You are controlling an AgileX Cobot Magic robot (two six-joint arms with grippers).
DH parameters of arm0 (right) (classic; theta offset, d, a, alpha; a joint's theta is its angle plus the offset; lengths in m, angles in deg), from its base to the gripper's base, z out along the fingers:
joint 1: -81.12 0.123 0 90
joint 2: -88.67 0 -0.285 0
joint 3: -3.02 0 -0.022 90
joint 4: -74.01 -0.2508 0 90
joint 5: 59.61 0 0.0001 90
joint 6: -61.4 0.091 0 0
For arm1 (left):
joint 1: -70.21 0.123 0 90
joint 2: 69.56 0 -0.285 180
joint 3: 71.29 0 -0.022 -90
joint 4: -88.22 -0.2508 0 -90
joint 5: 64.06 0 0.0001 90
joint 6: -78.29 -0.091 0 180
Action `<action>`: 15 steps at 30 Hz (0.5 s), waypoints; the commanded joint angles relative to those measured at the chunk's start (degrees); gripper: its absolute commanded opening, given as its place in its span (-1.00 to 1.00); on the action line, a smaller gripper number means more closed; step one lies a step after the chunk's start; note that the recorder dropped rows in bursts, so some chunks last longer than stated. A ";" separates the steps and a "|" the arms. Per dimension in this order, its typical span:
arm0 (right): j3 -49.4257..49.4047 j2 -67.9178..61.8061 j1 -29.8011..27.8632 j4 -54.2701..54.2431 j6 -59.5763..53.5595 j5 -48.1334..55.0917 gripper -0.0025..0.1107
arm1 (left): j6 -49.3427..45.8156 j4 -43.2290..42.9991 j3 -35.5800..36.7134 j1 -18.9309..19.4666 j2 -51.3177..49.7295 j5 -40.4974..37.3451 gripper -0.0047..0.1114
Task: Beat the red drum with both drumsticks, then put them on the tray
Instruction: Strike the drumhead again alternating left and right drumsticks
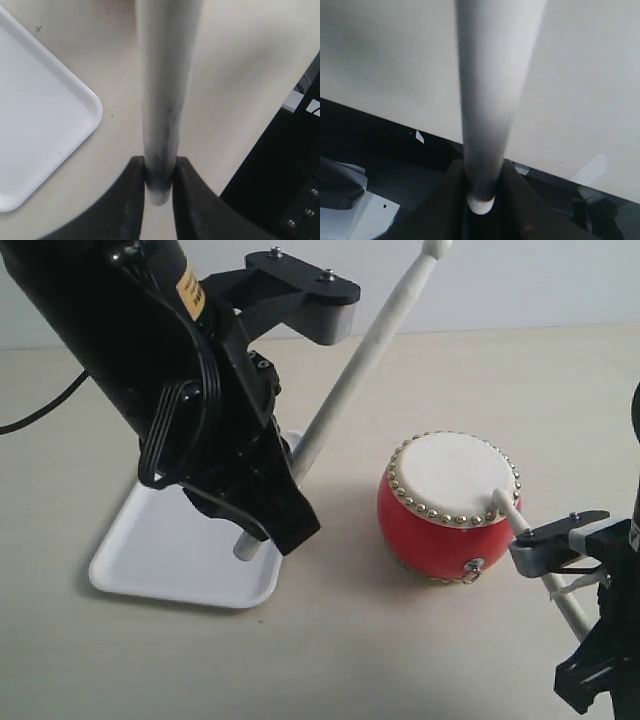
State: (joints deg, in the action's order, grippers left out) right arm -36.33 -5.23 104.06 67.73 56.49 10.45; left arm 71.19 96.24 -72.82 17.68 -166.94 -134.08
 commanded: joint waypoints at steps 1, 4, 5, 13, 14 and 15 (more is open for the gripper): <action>0.92 3.05 0.04 0.45 0.12 -0.10 -0.96 | -0.27 -0.19 0.13 0.06 -1.51 0.05 -0.92; 2.42 9.43 0.04 0.68 0.47 -0.10 -0.96 | -1.10 -0.08 0.13 -0.04 -4.64 0.05 -0.92; 2.53 11.81 0.04 0.57 0.47 -0.10 -0.96 | -1.44 -0.08 0.13 -0.04 -6.30 0.05 -0.92; 3.08 22.63 0.04 -0.06 2.06 -0.10 -0.96 | -6.61 5.11 -0.21 -0.04 -26.14 0.05 -0.92; 3.08 22.64 0.04 -0.38 2.06 -0.10 -0.96 | -7.50 5.71 -0.74 -0.04 -28.68 0.05 -0.92; 3.08 22.64 0.04 -0.84 2.06 -0.10 -0.96 | -6.76 5.54 -1.22 -0.04 -30.46 0.05 -0.92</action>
State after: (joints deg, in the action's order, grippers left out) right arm -33.46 16.79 104.06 67.63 58.19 10.33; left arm 65.56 100.14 -72.94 17.68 -192.79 -133.97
